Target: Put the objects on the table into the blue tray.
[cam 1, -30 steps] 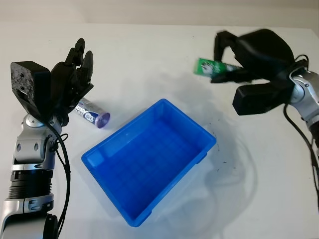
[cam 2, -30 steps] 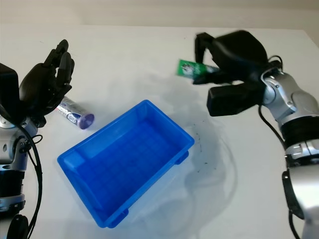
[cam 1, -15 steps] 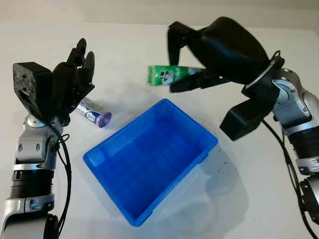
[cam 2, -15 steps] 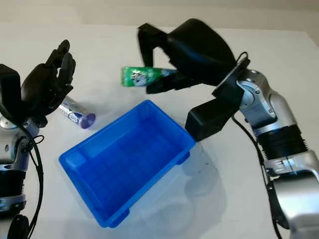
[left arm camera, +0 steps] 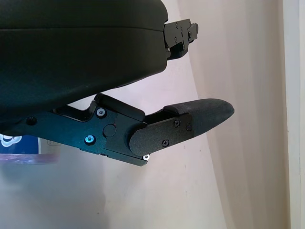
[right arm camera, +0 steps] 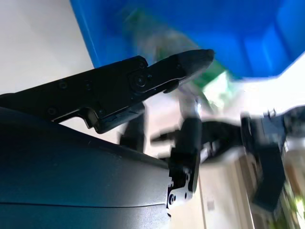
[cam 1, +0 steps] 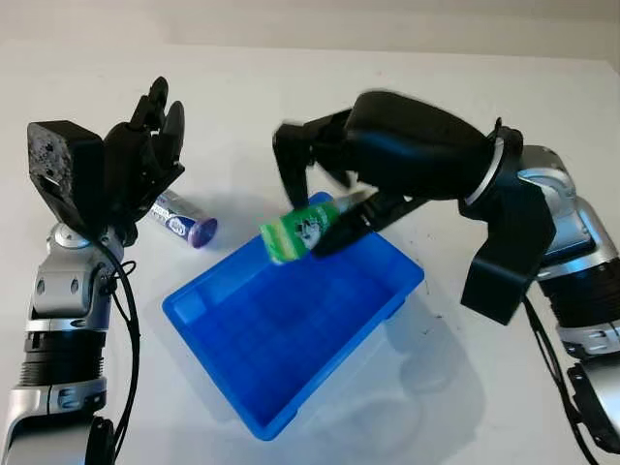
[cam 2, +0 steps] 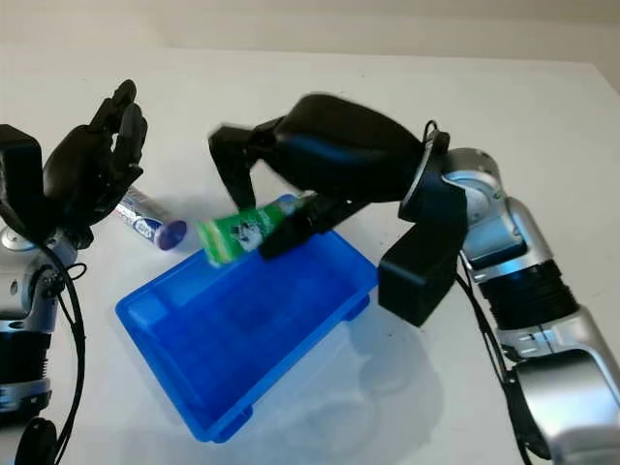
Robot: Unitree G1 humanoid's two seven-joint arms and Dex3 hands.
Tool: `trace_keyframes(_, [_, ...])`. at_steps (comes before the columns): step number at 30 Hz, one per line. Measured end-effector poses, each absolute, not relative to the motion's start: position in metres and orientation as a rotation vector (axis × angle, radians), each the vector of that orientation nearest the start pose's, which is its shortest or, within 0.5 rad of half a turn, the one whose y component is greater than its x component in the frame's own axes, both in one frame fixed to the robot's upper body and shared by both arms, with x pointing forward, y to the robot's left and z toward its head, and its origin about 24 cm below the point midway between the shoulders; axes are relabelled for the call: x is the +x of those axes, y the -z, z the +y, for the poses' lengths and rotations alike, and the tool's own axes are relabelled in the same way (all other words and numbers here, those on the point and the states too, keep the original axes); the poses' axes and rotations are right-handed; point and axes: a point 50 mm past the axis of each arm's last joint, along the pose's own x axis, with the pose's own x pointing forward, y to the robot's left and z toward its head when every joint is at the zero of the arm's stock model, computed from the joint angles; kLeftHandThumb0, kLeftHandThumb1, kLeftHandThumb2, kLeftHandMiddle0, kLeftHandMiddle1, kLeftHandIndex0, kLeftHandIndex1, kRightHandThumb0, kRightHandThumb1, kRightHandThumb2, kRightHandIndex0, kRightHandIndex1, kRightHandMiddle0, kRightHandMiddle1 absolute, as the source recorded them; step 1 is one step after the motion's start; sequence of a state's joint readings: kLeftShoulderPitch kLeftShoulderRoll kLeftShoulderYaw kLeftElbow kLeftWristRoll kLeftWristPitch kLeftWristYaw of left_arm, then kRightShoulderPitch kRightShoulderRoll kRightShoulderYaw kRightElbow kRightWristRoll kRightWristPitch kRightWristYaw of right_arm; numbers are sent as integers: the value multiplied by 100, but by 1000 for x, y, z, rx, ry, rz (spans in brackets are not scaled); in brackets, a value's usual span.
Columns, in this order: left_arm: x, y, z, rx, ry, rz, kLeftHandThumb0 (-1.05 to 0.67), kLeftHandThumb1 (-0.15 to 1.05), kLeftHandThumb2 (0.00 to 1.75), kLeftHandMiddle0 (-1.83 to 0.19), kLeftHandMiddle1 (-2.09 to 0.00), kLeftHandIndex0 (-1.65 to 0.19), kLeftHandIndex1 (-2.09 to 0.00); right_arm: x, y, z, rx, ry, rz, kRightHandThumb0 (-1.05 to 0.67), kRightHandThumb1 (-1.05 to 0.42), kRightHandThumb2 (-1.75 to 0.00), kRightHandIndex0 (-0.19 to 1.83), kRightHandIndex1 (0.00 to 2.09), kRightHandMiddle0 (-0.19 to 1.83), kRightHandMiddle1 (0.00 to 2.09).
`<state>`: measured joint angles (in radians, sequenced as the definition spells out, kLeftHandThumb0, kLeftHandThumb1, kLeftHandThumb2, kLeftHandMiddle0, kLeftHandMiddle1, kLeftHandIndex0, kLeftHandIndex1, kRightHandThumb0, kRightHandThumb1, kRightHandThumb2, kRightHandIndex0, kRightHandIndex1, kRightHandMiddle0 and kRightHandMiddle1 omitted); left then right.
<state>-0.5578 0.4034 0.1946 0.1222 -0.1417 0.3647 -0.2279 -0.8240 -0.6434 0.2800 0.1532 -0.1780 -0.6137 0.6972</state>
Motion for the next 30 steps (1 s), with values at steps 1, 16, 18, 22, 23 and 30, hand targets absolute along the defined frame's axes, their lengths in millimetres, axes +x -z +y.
trace_keyframes(1, [340, -174, 230, 171, 69, -102, -79, 105, 68, 17, -5, 17, -5, 304, -244, -116, -1281, -965, -841, -77, -104, -7, -19, 7, -19, 16])
trace_keyframes(16, [340, -173, 229, 164, 65, -100, -80, 105, 68, 18, -5, 18, -5, 336, -254, -160, -837, -523, -766, -83, -105, -57, -19, 0, -19, 0])
trace_keyframes(18, [340, -173, 228, 164, 66, -100, -80, 105, 68, 18, -5, 18, -5, 344, -248, -173, -723, -423, -706, -78, -105, -64, -19, 0, -19, 0])
trace_keyframes(22, [341, -172, 229, 165, 66, -102, -80, 105, 68, 18, -5, 18, -5, 361, -229, -198, -478, -249, -553, -74, -105, -69, -19, 0, -19, 0])
trace_keyframes(23, [341, -172, 229, 164, 66, -102, -80, 105, 68, 18, -5, 18, -5, 365, -222, -204, -412, -214, -509, -75, -105, -72, -19, 0, -19, 0])
trace_keyframes(30, [341, -172, 229, 164, 71, -103, -79, 105, 67, 17, -6, 17, -6, 374, -175, -230, -119, -33, -234, -74, -105, -75, -19, 0, -19, 0])
